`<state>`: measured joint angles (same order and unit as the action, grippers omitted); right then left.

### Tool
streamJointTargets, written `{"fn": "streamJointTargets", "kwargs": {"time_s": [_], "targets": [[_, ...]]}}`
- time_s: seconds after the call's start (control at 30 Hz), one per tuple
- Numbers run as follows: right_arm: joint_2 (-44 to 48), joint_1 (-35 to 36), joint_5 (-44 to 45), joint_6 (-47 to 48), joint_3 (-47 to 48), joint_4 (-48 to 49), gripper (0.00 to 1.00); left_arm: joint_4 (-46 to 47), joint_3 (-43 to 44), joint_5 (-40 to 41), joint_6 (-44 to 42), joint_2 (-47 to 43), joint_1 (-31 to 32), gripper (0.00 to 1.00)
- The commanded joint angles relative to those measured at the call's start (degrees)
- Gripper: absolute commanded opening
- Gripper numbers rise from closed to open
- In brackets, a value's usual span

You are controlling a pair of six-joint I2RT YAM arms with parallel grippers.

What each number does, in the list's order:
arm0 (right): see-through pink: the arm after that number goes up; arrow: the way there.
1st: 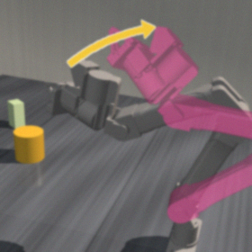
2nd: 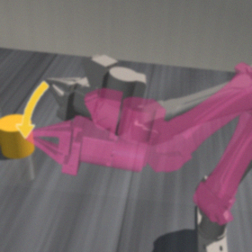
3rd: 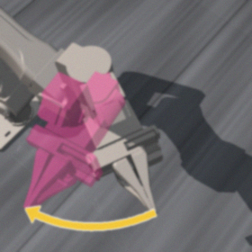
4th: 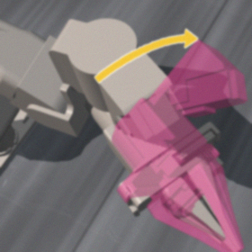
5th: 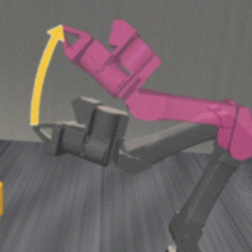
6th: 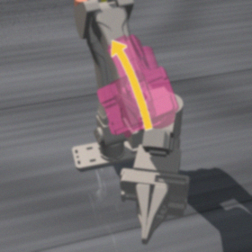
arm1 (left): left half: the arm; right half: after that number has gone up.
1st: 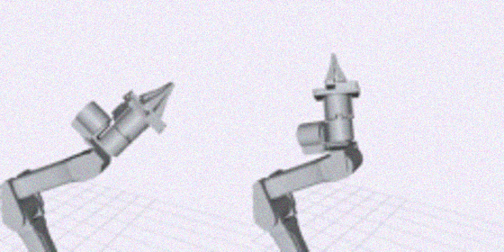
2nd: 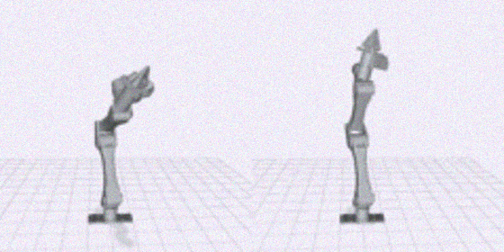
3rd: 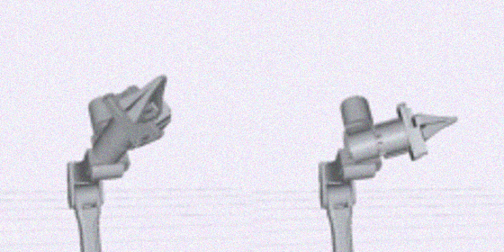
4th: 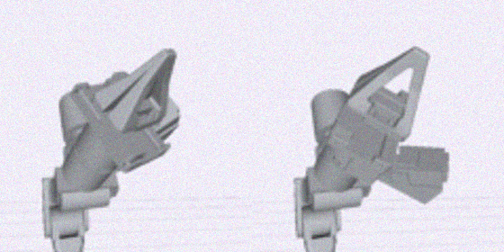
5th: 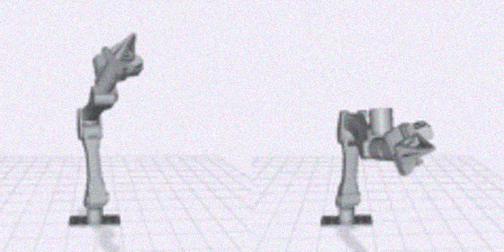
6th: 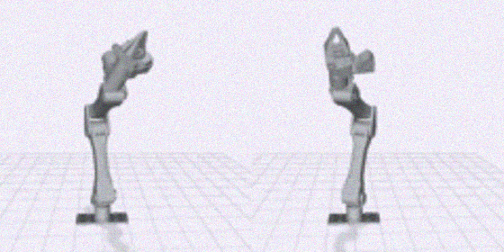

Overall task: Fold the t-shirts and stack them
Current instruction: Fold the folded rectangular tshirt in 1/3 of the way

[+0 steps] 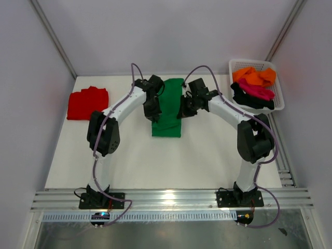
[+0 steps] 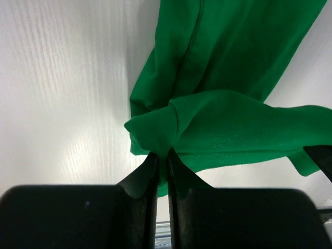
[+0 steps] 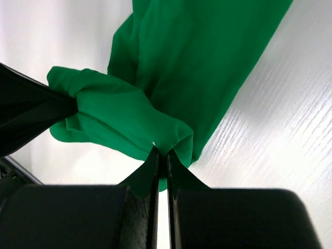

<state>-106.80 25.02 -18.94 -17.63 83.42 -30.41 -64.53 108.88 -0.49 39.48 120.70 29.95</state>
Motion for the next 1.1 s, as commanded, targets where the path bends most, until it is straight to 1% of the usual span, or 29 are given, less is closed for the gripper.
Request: {"fn": "streamJointTargets", "kwargs": {"time_s": [0.0, 0.1, 0.2, 0.47, 0.67, 0.73, 0.77, 0.8, 0.83, 0.9, 1.0, 1.07], "targets": [[1.0, -0.9, 2.7, 1.5, -0.5, 0.4, 0.03, -2.8, 2.5, -1.0, -2.7, 1.8, -1.3, 0.09], [0.1, -0.9, 2.7, 1.5, -0.3, 0.6, 0.03, -2.6, 4.7, -2.1, -3.8, 3.7, -1.7, 0.09], [-1.2, -0.9, 2.9, 1.5, 0.3, 0.4, 0.03, -1.9, 7.1, -4.9, -5.0, 5.5, -2.3, 0.10], [-5.1, -1.1, 3.9, 1.9, 4.0, -0.3, 0.03, -0.9, 14.4, -9.0, -6.2, 10.0, -5.3, 0.11], [-7.4, -1.3, 3.7, 1.5, 6.6, -1.1, 0.03, -0.9, 16.3, -11.3, -6.5, 12.6, -6.6, 0.13], [-7.7, -1.4, 3.5, 1.3, 7.2, -1.1, 0.03, -1.3, 15.9, -12.0, -6.7, 13.4, -6.6, 0.18], [-7.9, -1.3, 3.6, 1.0, 7.3, -1.1, 0.08, -1.2, 15.1, -12.7, -7.0, 13.6, -6.7, 0.23], [-8.0, -1.3, 3.7, 0.8, 7.4, -1.1, 0.16, -1.2, 14.4, -13.0, -7.1, 13.7, -6.7, 0.38], [-8.1, -1.3, 4.1, 0.8, 7.5, -1.1, 0.23, -0.7, 13.6, -13.1, -7.1, 13.7, -6.7, 0.44], [-8.3, -1.3, 4.4, 0.3, 7.4, -1.1, 0.34, 0.3, 10.5, -13.4, -6.9, 13.2, -6.7, 0.58], [-8.3, -1.3, 5.7, -0.2, 6.3, -0.2, 0.39, 2.5, 7.0, -13.9, -6.6, 12.7, -6.7, 0.65], [-8.4, -1.3, 5.5, -0.3, 5.9, 0.4, 0.39, 3.2, 5.6, -13.9, -6.6, 12.6, -6.7, 0.65]]}}
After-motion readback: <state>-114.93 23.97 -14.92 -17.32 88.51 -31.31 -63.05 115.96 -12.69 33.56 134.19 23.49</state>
